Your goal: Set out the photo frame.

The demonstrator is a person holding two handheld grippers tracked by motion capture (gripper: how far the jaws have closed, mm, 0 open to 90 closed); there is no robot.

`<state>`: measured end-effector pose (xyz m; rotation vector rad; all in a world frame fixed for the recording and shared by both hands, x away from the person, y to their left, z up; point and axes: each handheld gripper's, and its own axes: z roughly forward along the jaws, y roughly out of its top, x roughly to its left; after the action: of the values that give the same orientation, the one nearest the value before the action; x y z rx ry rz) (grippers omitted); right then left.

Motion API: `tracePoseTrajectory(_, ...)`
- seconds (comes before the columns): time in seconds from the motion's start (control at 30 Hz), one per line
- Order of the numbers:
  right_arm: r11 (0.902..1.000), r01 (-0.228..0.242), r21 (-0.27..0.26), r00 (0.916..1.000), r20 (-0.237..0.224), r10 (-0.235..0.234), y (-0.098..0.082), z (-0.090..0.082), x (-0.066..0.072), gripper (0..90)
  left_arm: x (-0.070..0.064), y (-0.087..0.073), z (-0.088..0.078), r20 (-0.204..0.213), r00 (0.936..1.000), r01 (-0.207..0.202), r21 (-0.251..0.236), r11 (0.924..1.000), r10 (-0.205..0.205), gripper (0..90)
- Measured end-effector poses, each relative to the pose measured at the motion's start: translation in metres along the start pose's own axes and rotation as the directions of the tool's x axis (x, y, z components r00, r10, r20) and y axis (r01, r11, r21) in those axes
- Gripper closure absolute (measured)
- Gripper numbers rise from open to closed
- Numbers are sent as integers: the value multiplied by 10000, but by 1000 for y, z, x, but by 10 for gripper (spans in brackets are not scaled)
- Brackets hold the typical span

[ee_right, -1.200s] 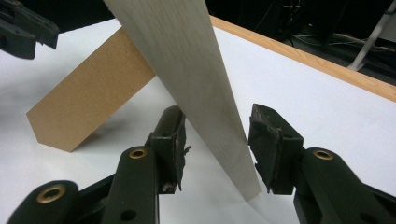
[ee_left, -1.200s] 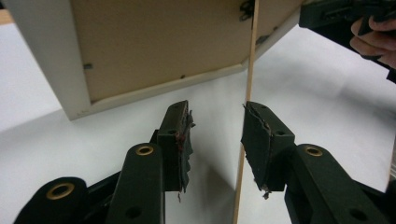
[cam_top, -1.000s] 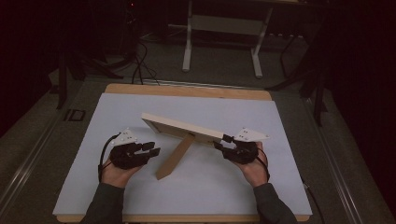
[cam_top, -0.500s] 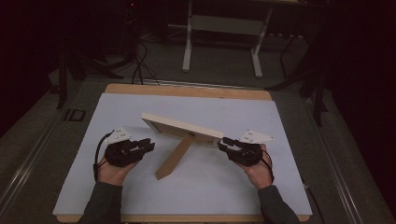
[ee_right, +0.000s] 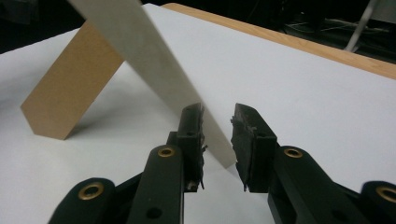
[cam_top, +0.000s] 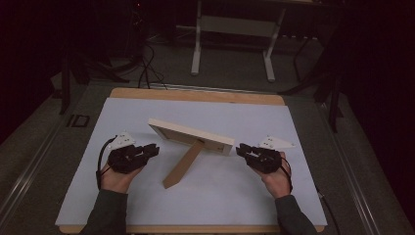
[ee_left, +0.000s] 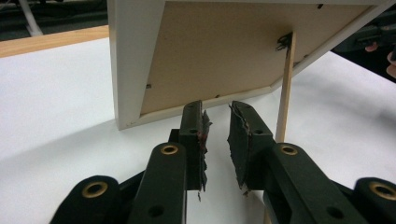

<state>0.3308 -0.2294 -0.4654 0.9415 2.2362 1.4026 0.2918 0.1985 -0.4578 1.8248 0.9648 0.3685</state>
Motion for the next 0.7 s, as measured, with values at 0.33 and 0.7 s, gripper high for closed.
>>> tracePoseTrajectory(0.33, 9997, -224, -81, 9996, 187, 226, 3, 4, -5, 796, -1, 6, 4, -76, 10000, 17, -42, 10000, -18, 822)
tracePoseTrajectory(0.7, 9994, -282, -176, 9995, 156, 284, 13, 13, -4, 896, 3, 19, 7, -539, 9984, 151, -227, 9996, -163, 900)
